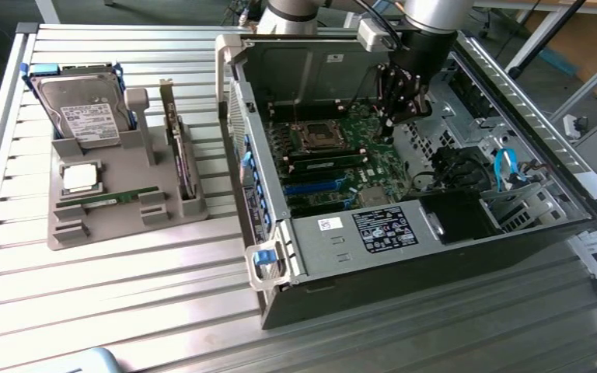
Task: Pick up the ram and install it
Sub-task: 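Press down the ram until it locks into place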
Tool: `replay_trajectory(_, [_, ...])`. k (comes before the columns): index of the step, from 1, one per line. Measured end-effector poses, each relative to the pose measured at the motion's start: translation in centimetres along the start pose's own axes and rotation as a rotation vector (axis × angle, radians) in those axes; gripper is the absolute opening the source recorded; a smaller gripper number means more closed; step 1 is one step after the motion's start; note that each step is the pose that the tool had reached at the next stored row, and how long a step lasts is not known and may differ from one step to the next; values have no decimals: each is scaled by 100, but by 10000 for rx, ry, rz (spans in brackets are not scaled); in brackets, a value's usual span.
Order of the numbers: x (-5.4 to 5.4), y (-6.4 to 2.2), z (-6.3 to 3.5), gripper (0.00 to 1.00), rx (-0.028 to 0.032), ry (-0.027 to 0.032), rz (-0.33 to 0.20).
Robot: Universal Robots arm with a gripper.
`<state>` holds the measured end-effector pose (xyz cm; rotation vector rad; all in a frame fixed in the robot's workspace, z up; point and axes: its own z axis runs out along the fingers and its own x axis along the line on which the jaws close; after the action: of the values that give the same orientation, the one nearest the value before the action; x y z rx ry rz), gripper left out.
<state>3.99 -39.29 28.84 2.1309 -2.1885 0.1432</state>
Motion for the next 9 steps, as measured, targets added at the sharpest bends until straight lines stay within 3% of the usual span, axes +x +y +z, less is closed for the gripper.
replay_trajectory(9, [0,0,0,11,-35,3,281])
